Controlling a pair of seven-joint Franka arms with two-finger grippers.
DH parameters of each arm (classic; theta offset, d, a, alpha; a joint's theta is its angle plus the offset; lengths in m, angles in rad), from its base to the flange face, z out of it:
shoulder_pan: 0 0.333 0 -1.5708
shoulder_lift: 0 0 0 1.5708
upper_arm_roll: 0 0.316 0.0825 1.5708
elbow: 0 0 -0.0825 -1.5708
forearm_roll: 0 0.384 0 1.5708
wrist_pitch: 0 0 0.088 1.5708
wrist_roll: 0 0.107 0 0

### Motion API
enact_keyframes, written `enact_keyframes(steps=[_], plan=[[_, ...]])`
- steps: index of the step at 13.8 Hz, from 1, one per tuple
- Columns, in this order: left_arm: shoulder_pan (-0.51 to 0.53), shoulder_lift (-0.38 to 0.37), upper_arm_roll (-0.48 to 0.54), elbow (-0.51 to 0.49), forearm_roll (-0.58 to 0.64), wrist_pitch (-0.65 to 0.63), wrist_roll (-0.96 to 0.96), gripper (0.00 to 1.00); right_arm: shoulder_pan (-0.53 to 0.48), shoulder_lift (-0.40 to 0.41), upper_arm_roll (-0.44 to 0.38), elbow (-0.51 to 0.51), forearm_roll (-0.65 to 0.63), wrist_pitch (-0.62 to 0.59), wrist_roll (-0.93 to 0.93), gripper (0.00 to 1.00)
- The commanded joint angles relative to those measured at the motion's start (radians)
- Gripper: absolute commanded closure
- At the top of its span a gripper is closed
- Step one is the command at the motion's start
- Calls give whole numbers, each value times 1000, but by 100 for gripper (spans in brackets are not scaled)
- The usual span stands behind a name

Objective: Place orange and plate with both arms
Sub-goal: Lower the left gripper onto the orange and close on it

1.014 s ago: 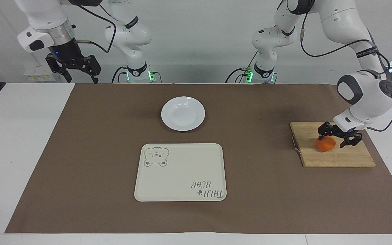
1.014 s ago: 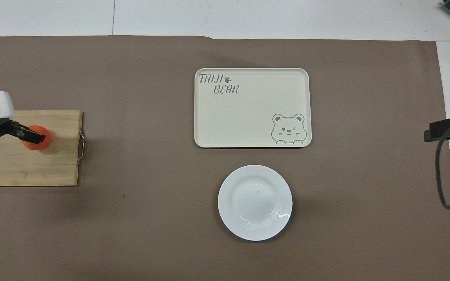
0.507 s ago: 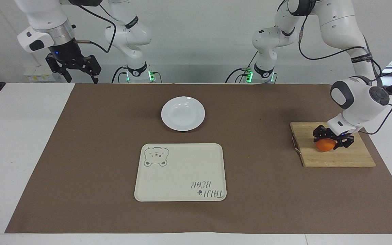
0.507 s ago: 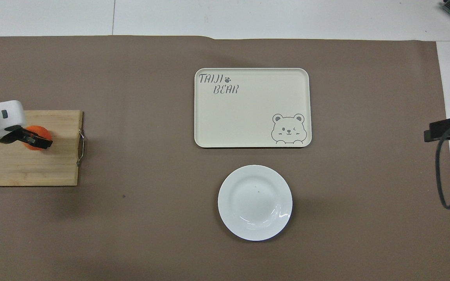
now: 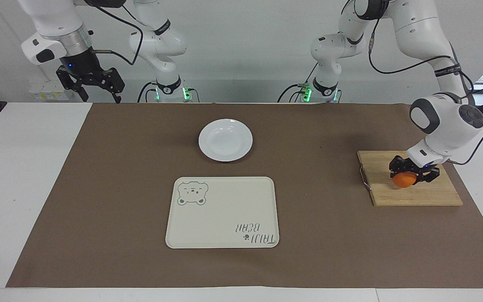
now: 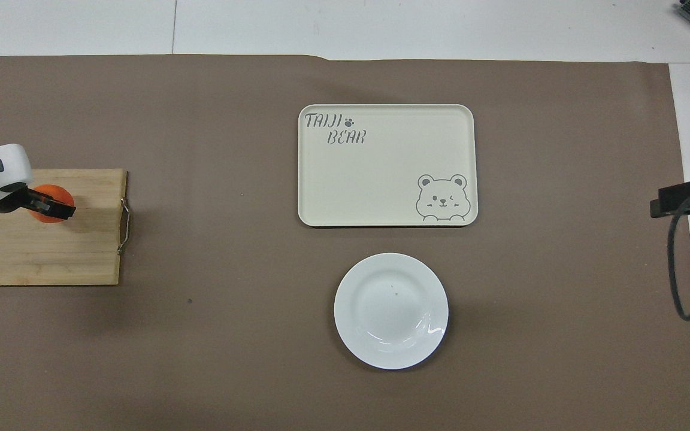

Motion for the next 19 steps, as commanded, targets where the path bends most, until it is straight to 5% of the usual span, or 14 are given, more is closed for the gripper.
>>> enact_keyframes(steps=[1,12,19], plan=[[-6,-18,0,83,-14,-118,-57,100,4,-14,-7,-20,-6,10,-15,0],[-41,-163,-12,300,3,-502,-400,100,4,-16,-7,-20,-6,10,-15,0],[-169,-213,-20,302,22,-569,-624,100,4,-16,-7,-20,-6,10,-15,0]])
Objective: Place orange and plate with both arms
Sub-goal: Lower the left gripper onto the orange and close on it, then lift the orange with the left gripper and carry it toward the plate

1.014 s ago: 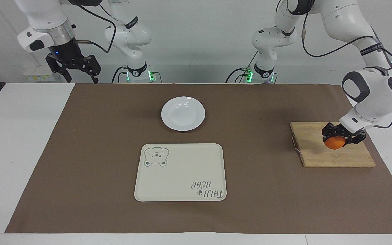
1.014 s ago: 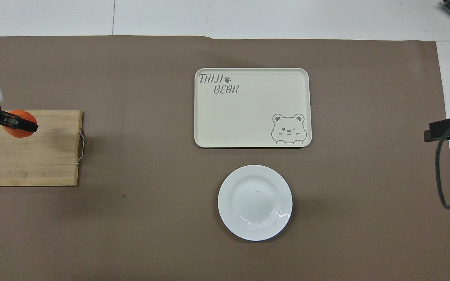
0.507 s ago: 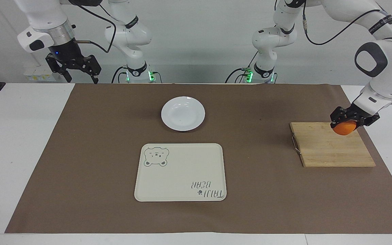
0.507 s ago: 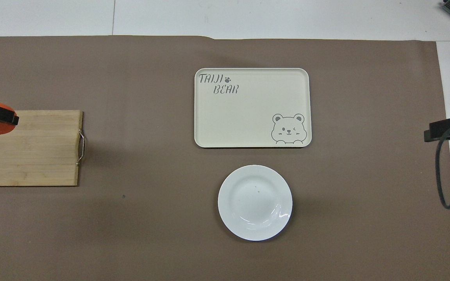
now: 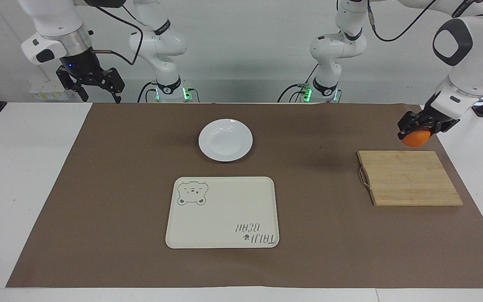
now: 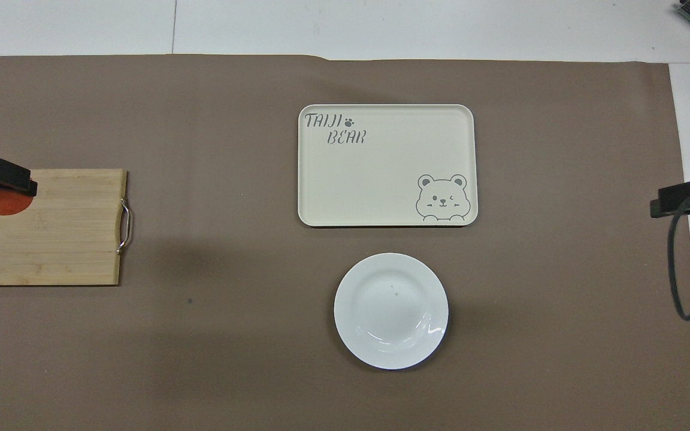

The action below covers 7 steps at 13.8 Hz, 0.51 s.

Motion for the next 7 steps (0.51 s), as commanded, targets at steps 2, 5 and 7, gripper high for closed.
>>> enact_keyframes(steps=[2,5,7], plan=[[-100,-10,7,6,24,-30,-97,100,4,-16,-7,-20,-6,10,-15,0],[-185,-16,4,0,23,-34,-208,100,4,-16,-7,-20,-6,10,-15,0],[-247,-27,1,-10,23,-34,-285,100,4,-16,-7,-20,-6,10,-15,0]])
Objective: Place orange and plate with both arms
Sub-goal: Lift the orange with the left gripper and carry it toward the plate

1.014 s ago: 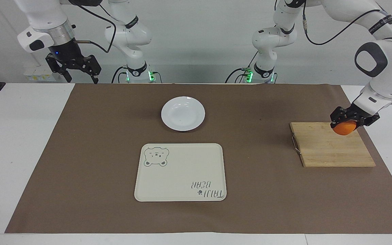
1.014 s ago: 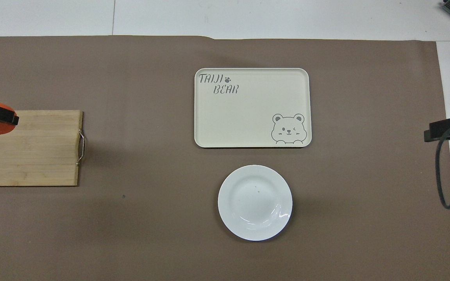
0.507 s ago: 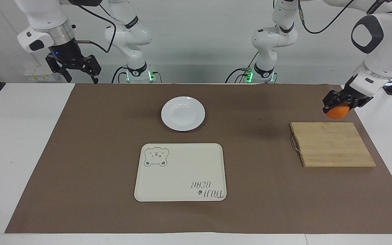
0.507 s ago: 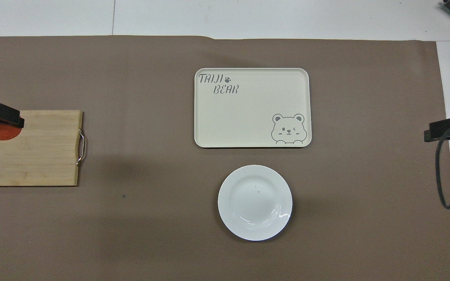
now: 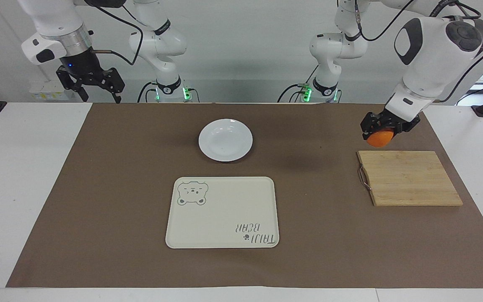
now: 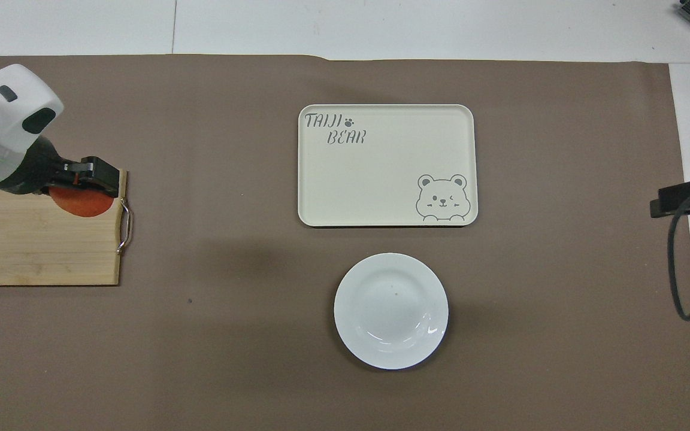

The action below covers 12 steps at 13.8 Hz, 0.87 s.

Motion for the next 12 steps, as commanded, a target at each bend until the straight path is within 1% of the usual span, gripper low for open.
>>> enact_keyframes(steps=[1,3,5,9,10,12], plan=[[-84,-28,8,-11,17,-15,-114,100,4,-16,-7,-20,-6,10,-15,0],[-148,-43,5,-34,8,8,-217,100,4,-16,-7,-20,-6,10,-15,0],[-199,-60,5,-62,3,33,-259,100,4,-16,-7,-20,-6,10,-15,0],[-332,-57,5,-105,-20,97,-372,100,4,-14,-7,-20,-6,10,-15,0],[-378,-49,5,-126,-20,124,-412,100,4,-14,-7,-20,-6,10,-15,0],[-450,-48,5,-189,-20,221,-482,100,4,-14,-7,-20,-6,10,-15,0]])
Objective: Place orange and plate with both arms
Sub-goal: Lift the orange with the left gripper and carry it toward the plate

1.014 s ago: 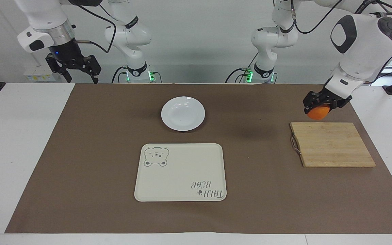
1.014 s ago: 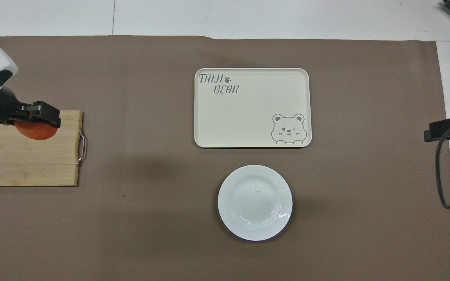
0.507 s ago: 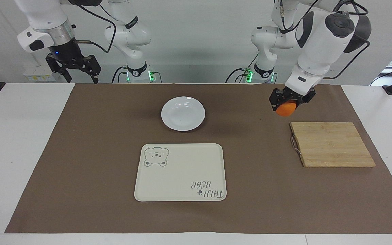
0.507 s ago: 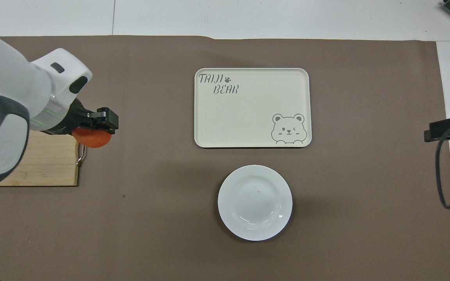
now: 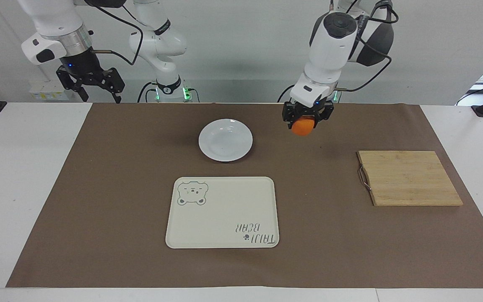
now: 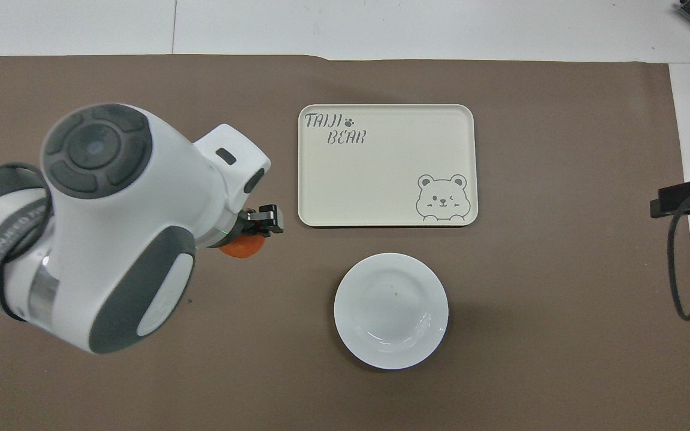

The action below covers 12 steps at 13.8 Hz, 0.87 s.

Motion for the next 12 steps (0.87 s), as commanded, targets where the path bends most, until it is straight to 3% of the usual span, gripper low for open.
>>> enact_keyframes(steps=[1,6,12], plan=[[-106,-18,17,-107,-8,111,-88,100,4,-16,-7,-20,-6,10,-15,0],[-261,102,17,-169,-8,315,-220,100,4,-16,-7,-20,-6,10,-15,0],[-350,149,16,-219,-8,440,-280,100,4,-16,-7,-20,-6,10,-15,0]])
